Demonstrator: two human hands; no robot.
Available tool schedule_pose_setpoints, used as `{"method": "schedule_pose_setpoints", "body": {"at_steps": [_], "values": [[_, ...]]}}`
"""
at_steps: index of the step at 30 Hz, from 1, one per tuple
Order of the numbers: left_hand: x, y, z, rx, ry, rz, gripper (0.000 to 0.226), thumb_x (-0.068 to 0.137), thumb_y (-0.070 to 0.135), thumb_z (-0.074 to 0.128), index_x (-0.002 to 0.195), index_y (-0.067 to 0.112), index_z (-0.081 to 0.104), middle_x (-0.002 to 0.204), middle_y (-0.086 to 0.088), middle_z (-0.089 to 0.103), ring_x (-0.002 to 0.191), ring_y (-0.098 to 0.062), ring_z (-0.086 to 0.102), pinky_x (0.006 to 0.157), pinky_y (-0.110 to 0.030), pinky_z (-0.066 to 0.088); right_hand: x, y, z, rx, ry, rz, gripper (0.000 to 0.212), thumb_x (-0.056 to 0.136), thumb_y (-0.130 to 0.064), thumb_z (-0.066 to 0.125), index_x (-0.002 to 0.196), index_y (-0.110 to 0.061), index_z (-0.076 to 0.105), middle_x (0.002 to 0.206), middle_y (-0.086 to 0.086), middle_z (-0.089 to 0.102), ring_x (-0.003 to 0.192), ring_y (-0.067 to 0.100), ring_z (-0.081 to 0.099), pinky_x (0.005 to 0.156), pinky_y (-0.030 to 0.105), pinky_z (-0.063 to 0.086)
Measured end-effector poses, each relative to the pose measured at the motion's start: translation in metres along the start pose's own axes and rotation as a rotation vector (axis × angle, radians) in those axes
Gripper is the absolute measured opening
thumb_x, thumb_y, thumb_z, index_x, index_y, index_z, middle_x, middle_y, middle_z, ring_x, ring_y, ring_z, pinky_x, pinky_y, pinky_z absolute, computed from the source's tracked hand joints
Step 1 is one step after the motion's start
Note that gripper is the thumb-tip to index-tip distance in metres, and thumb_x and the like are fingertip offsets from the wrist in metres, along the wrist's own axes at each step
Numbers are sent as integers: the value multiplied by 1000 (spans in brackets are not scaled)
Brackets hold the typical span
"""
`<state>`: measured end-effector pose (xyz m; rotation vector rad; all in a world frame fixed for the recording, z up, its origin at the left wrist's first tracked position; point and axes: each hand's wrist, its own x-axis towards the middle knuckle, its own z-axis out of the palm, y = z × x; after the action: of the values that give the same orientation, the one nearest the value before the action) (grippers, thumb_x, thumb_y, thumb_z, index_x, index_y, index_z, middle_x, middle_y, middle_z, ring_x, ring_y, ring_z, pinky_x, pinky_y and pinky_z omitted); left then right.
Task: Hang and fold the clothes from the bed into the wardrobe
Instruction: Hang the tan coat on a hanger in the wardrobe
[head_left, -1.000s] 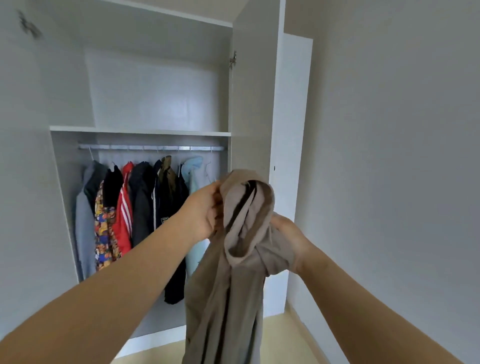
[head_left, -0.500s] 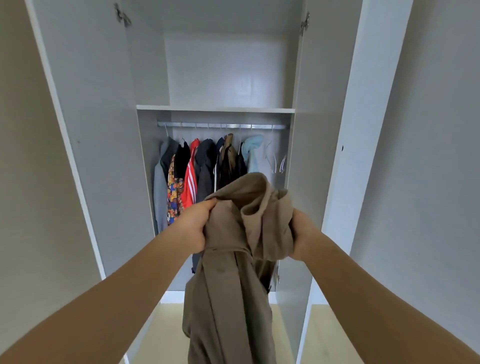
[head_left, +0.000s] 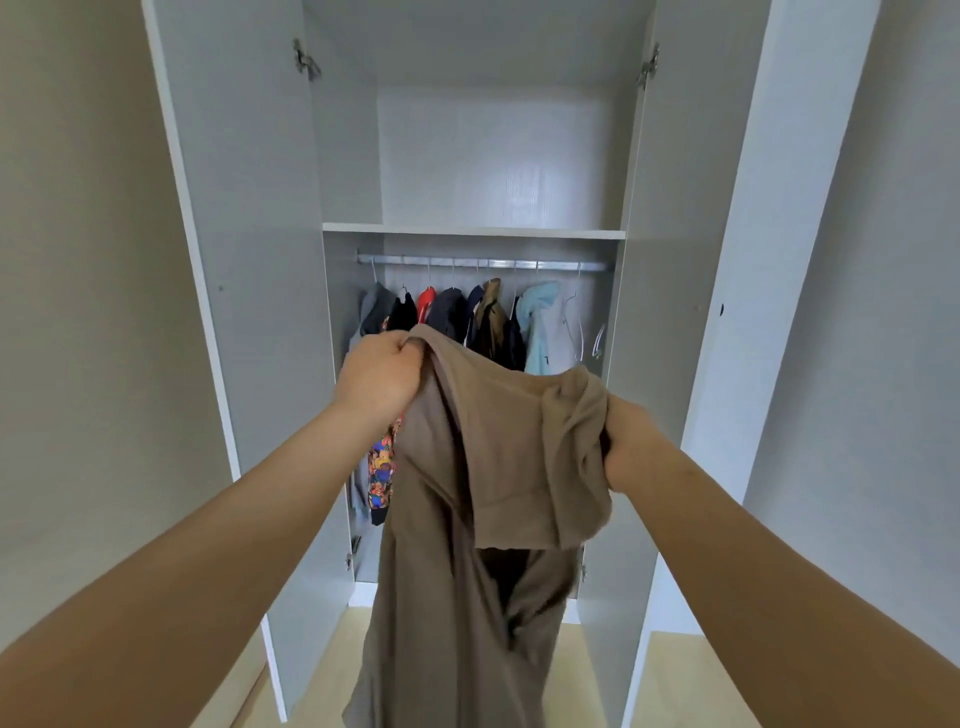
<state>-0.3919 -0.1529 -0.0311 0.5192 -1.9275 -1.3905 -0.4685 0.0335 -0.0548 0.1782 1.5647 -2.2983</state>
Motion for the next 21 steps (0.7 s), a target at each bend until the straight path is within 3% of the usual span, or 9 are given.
{"method": "schedule_pose_setpoints", "body": {"at_steps": [4,5,7,9,12,14,16,18,21], "values": [[-4,-1,2,-182,-91,-245,30,100,25,38,115,8,58,94,-11,63,84,-26,59,76,-32,48,-9,-18,9,278,-212,2,51,100,-23,42,65,5,66,63,12,66,48,17,59,53,22,51],[-9,-4,3,-221,-163,-316,31,99,24,42,113,4,59,86,-12,65,75,-26,62,70,-32,52,-10,-21,11,306,-260,-4,51,101,-23,40,71,6,69,66,13,67,54,17,64,57,23,54],[-23,-3,1,-301,-310,-487,30,96,27,50,89,2,65,66,-14,68,54,-25,66,53,-30,55,-8,-20,12,275,-302,-51,41,101,-29,38,117,0,62,109,15,67,98,23,65,91,33,50],[-30,2,0,-382,-426,-598,35,94,29,52,75,4,66,62,-14,69,48,-24,66,47,-30,55,-5,-13,11,154,-331,-85,43,99,-38,40,130,-11,54,121,11,62,108,25,59,94,37,47],[-24,13,3,-557,-434,-615,36,97,27,46,77,3,64,70,-14,68,58,-25,66,59,-34,54,-1,10,5,-126,-330,-61,53,89,-58,46,113,-16,66,100,9,71,88,23,66,70,31,51],[-18,22,5,-635,-349,-619,36,98,26,43,76,5,60,69,-11,63,63,-23,60,76,-36,51,-2,25,3,-203,-447,3,59,88,-63,39,84,-18,77,81,4,75,73,18,72,57,26,54],[-13,29,7,-639,-273,-580,34,99,25,42,73,8,55,64,-7,58,56,-17,57,75,-30,52,-4,38,3,-248,-575,54,61,87,-62,39,59,-23,77,71,-2,74,65,12,72,51,23,55],[-10,32,8,-665,-228,-576,32,99,24,42,73,9,54,68,-5,55,56,-14,55,66,-25,51,-6,46,8,-304,-638,39,42,76,-56,55,82,-21,78,90,0,74,79,14,71,59,23,56],[-5,34,5,-737,-199,-597,31,98,24,44,75,8,56,75,-4,56,65,-14,53,82,-27,47,1,51,14,-395,-704,-77,61,69,-39,72,124,-23,53,117,1,62,101,17,63,77,28,54]]}}
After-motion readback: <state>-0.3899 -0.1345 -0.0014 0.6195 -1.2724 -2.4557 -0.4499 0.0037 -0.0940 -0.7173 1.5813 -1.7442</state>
